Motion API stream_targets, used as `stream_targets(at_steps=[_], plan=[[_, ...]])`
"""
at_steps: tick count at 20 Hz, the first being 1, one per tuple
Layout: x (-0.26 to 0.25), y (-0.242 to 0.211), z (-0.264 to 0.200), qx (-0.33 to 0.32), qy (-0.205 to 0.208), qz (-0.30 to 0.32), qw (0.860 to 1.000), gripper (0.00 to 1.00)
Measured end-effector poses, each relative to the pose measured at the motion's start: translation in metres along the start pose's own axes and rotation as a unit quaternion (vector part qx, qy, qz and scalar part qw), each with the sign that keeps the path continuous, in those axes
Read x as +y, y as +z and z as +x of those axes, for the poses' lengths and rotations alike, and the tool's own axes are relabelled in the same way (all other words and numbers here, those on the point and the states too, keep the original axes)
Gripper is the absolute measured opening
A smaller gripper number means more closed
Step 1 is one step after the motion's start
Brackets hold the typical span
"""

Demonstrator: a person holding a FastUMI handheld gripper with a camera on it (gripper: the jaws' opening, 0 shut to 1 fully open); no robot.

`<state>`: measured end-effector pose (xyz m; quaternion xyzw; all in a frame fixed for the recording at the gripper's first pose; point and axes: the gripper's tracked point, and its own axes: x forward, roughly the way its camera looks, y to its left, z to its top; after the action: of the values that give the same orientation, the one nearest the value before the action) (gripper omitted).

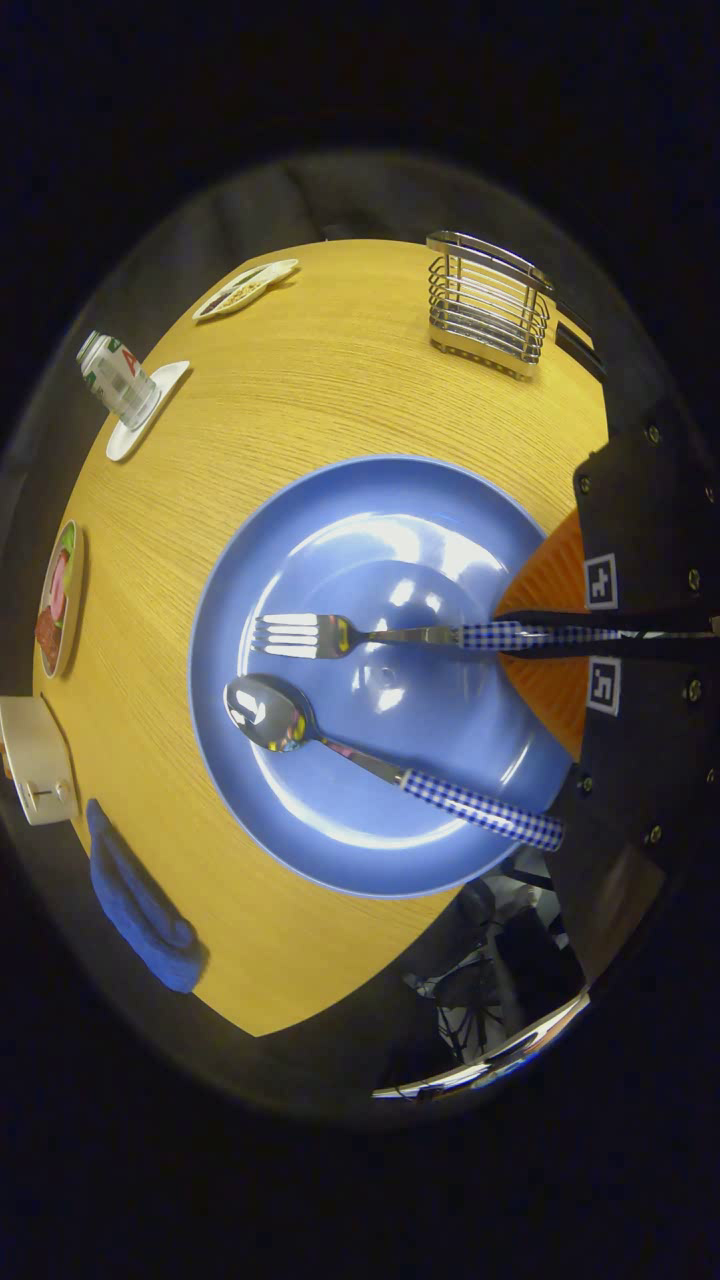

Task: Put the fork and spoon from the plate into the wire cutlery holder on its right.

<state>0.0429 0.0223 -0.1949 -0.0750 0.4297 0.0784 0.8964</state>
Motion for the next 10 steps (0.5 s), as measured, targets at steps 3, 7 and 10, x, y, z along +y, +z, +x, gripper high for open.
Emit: stream_targets(at_steps=[3,7,10], plan=[[-0.004,-0.002,-0.005,0.007,0.004,-0.012,1.000,0.03],[-0.023,-0.003,-0.033,0.013,-0.007,-0.035,0.999,0.03],[-0.044,-0.006,-0.064,0.018,-0.017,-0.054,0.998,0.03]])
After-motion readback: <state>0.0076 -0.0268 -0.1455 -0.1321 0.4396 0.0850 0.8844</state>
